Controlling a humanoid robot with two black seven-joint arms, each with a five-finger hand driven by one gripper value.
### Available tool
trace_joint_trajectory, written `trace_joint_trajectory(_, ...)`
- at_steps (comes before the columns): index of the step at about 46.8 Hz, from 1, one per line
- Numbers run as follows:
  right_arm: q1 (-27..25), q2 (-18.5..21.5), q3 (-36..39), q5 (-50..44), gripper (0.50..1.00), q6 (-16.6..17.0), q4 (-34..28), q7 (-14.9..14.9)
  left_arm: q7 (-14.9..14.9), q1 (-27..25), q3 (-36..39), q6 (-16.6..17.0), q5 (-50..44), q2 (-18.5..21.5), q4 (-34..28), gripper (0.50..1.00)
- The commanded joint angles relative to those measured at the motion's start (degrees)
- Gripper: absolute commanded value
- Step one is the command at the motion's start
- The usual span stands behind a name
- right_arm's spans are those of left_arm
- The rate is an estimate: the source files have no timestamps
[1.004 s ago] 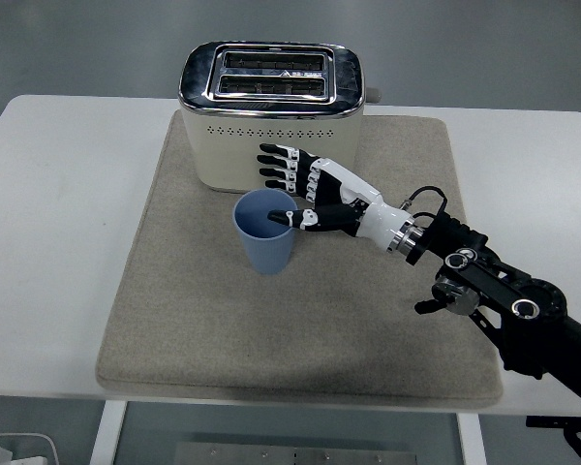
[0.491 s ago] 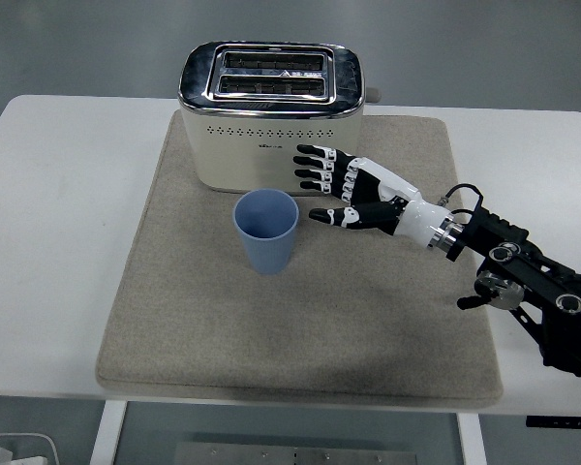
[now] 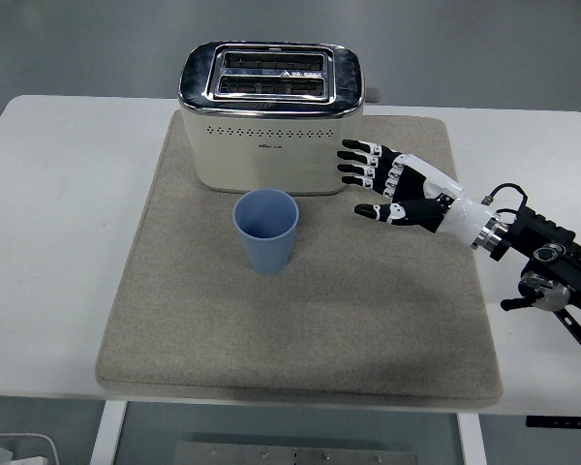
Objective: Put the water cup in front of the bread machine
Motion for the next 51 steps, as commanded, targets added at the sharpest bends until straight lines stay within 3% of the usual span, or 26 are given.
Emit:
trace_joint_trajectory(1, -0.3, -0.6, 0.0, 0.3, 0.94, -0.2, -1.3, 0.0, 0.0, 0.0, 0.0, 0.0, 0.0, 0.0, 0.0, 1.0)
trace_joint_trajectory(17, 0.8, -1.6, 0.2, 9.4, 0.94, -1.9, -6.4, -2.1, 0.0, 0.0, 0.0, 0.0, 0.0, 0.0, 0.0, 1.0)
trace_joint_trajectory(28, 4.0, -0.5, 0.1, 18.4, 0.94, -3.8, -10.6, -11.2, 0.0, 0.0, 0.0, 0.0, 0.0, 0.0, 0.0, 1.0)
trace_joint_trajectory(36, 5.7, 0.5, 0.3, 21.3, 0.94, -6.4, -10.8, -15.0, 0.0, 0.0, 0.0, 0.0, 0.0, 0.0, 0.0, 1.0)
trace_joint_trajectory(43, 6.6, 2.5, 0.2, 30.0, 0.938, -11.0, -10.8, -20.1, 0.0, 0.0, 0.0, 0.0, 0.0, 0.0, 0.0, 1.0)
trace_joint_trajectory(51, 8.4, 2.8, 0.3, 34.5, 0.934, -12.1, -10.8, -22.6, 0.0, 0.0, 0.0, 0.0, 0.0, 0.0, 0.0, 1.0)
